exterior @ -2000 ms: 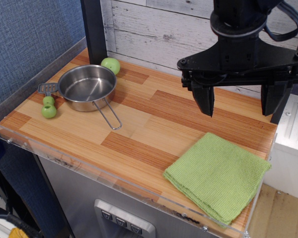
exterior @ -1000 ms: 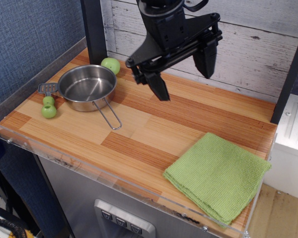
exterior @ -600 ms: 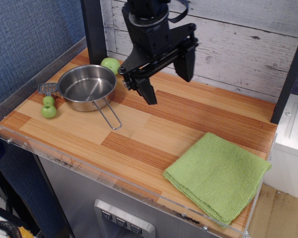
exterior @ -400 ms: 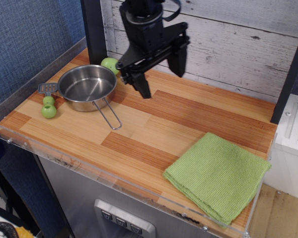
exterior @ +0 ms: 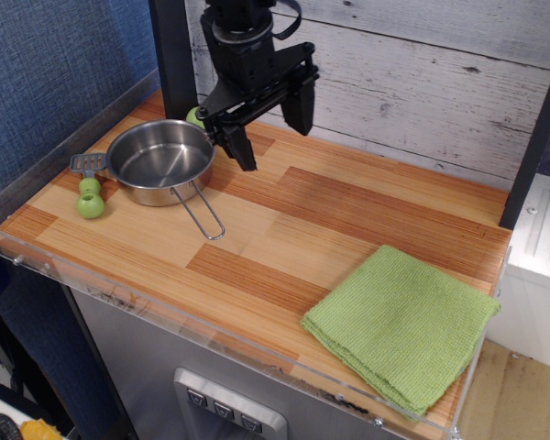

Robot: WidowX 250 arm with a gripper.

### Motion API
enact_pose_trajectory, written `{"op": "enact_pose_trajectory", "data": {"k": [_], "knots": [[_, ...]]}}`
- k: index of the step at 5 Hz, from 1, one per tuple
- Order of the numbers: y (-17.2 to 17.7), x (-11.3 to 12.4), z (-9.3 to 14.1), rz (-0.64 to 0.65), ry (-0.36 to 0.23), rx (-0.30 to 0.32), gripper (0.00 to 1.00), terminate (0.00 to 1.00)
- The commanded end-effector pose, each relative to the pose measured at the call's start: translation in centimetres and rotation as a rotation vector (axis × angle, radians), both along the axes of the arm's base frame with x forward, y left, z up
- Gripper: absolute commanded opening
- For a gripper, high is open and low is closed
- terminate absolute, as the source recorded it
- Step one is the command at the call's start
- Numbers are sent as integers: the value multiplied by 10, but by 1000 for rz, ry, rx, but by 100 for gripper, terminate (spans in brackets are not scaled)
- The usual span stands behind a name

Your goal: Move the pot so the handle is on the cloth.

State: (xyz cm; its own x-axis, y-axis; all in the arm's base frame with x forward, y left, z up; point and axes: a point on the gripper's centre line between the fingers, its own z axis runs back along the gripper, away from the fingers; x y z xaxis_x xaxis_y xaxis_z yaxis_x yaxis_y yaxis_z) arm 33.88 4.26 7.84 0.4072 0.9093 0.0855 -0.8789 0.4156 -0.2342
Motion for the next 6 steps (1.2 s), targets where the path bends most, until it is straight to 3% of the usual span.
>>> {"op": "enact_pose_trajectory", "data": {"k": [1,3,6], "knots": [[42,10,3,36,-21,28,100,0],[61,14,-8,26,7,40,100,0],[73,14,-5,-234,36,125,100,0]]}}
